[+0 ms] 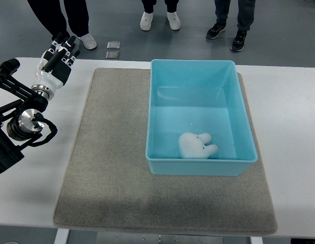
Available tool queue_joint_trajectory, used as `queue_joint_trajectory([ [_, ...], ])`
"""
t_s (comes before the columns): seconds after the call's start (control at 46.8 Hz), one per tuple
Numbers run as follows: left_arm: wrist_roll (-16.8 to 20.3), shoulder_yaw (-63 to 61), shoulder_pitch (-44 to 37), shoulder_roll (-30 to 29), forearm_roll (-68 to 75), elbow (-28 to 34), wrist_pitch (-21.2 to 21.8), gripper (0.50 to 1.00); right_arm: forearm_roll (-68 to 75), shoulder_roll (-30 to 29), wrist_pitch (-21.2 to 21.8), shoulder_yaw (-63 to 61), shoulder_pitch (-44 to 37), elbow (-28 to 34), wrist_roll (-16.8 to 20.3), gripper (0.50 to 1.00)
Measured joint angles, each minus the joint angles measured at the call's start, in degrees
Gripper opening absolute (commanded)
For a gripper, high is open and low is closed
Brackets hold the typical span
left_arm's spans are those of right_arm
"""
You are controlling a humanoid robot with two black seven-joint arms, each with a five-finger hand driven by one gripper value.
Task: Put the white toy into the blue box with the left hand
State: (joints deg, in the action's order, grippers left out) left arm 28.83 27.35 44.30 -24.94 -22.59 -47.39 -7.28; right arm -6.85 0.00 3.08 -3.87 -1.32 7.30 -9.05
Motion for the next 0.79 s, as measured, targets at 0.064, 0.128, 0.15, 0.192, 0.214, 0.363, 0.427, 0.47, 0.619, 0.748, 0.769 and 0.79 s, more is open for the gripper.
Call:
queue_joint_trajectory([
  [0.064, 0.0, 0.0, 0.0, 0.1, 0.0, 0.0, 0.0, 0.999, 0.0, 0.0, 0.0, 0.0, 0.0, 0.0, 0.0, 0.936],
  [0.128, 0.0, 0.0, 0.0, 0.1, 0.0, 0.1, 0.0, 0.999, 0.0, 0.0, 0.0, 0.0, 0.0, 0.0, 0.0, 0.936],
  [0.15, 0.0, 0.1, 0.0, 0.1, 0.0, 0.1, -0.1, 0.999, 0.0, 0.0, 0.0, 0.0, 0.0, 0.0, 0.0, 0.936],
  [0.192, 0.0, 0.1, 0.0, 0.1, 0.0, 0.1, -0.1, 0.999, 0.0, 0.0, 0.0, 0.0, 0.0, 0.0, 0.0, 0.936],
  [0.214, 0.0, 0.2, 0.0, 0.1, 0.0, 0.1, -0.2, 0.999, 0.0, 0.0, 0.0, 0.0, 0.0, 0.0, 0.0, 0.936],
  [0.363, 0.0, 0.2, 0.0, 0.0, 0.0, 0.1, -0.3, 0.999, 0.0, 0.0, 0.0, 0.0, 0.0, 0.0, 0.0, 0.936],
  [0.427, 0.0, 0.2, 0.1, -0.2, 0.0, 0.2, -0.4, 0.999, 0.0, 0.0, 0.0, 0.0, 0.0, 0.0, 0.0, 0.936],
  [0.47, 0.0, 0.2, 0.1, -0.3, 0.0, 0.2, -0.4, 0.999, 0.0, 0.0, 0.0, 0.0, 0.0, 0.0, 0.0, 0.936],
  [0.619, 0.0, 0.2, 0.1, -0.4, 0.0, 0.3, -0.4, 0.999, 0.0, 0.0, 0.0, 0.0, 0.0, 0.0, 0.0, 0.936],
  [0.748, 0.0, 0.2, 0.1, -0.4, 0.0, 0.3, -0.4, 0.999, 0.0, 0.0, 0.0, 0.0, 0.0, 0.0, 0.0, 0.936],
  [0.769, 0.0, 0.2, 0.1, -0.4, 0.0, 0.3, -0.4, 0.999, 0.0, 0.0, 0.0, -0.1, 0.0, 0.0, 0.0, 0.936],
  [0.79, 0.0, 0.2, 0.1, -0.4, 0.0, 0.3, -0.4, 0.999, 0.0, 0.0, 0.0, -0.1, 0.0, 0.0, 0.0, 0.936],
])
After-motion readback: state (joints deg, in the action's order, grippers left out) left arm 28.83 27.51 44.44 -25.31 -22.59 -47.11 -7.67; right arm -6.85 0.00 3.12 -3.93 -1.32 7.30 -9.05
